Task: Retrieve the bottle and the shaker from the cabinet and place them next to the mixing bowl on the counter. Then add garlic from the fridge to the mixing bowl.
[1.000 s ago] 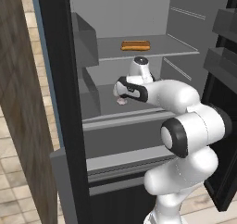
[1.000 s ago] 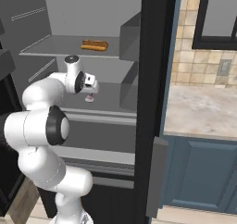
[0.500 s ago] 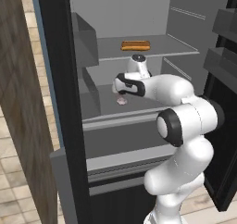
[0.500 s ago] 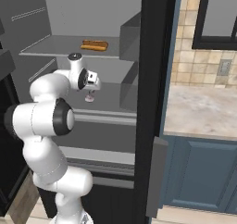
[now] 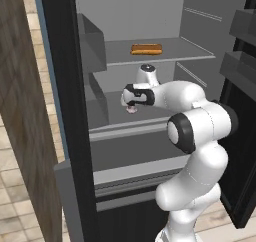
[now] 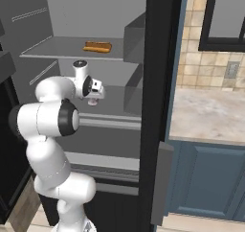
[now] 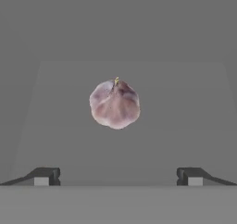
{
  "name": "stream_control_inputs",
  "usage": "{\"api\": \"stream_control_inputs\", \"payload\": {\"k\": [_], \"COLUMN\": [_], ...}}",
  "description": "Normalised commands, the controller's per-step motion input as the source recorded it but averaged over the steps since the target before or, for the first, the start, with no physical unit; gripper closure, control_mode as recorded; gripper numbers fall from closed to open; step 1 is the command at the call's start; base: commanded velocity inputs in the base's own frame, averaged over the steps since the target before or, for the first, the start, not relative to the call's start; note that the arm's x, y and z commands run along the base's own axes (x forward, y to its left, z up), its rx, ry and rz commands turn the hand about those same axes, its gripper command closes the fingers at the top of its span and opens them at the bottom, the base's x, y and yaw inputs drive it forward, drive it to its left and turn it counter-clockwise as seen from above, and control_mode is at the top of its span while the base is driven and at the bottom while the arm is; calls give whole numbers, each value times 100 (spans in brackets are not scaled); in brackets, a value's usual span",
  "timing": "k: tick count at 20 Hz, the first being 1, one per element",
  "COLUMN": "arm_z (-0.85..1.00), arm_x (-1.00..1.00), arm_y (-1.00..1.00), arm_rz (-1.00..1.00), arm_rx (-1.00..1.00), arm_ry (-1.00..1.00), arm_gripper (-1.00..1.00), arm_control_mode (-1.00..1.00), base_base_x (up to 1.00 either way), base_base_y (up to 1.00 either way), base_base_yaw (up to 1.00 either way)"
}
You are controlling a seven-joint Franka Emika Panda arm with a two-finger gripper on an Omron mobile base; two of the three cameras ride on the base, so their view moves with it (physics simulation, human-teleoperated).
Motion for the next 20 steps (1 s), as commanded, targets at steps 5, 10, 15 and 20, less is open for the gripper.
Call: {"api": "stream_control_inputs", "payload": {"k": [5, 10, 15, 20], "arm_z": [-40, -2, -1, -4], "arm_x": [0, 0, 5, 21], "arm_y": [1, 0, 2, 1], "arm_rz": [0, 0, 0, 0], "arm_rx": [0, 0, 0, 0], "arm_ry": [4, 0, 0, 1], "arm_gripper": [-100, -100, -100, -100], "arm_control_mode": [-100, -100, -100, -100], "base_base_x": [0, 0, 0, 0], "base_base_y": [0, 0, 0, 0], "base_base_yaw": [0, 0, 0, 0]}}
